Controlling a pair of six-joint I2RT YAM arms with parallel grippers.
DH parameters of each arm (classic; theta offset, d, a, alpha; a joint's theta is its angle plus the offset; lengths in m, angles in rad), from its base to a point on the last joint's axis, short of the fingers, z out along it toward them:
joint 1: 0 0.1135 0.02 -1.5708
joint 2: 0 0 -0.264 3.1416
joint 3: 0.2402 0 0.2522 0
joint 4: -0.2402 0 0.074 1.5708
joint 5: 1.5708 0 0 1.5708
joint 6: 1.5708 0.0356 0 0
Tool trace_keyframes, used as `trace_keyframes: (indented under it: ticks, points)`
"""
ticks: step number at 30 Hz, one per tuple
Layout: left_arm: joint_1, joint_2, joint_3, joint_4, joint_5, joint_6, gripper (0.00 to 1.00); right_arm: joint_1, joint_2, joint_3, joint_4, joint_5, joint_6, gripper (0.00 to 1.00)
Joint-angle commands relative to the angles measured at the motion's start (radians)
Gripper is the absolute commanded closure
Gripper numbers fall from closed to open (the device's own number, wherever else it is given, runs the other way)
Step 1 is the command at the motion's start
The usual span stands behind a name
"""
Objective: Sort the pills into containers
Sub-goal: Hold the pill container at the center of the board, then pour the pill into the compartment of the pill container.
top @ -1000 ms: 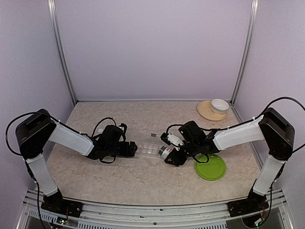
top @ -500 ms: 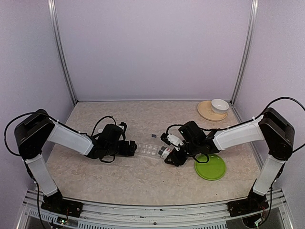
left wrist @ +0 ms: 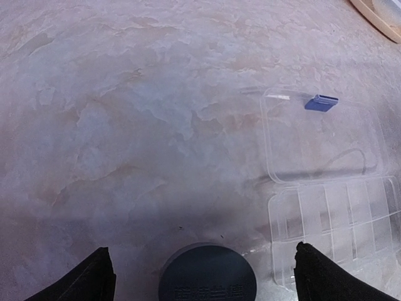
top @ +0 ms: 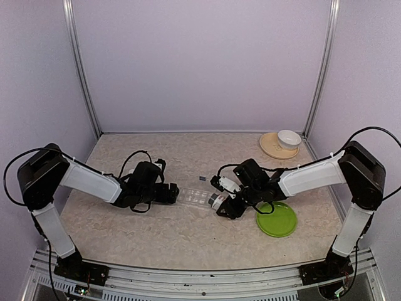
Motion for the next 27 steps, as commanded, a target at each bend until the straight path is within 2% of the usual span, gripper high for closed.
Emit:
trace_keyframes:
  ticks: [1,27]
  points:
    - [0.005,0.026,0.029,-0.019,-0.021,0.017,0.03,-0.009,0.006,0.039,-0.017,-0.008,-0.014,0.79]
    - [0.004,0.039,0.028,-0.013,0.005,0.013,0.03,-0.008,0.030,0.093,-0.115,-0.006,-0.030,0.79]
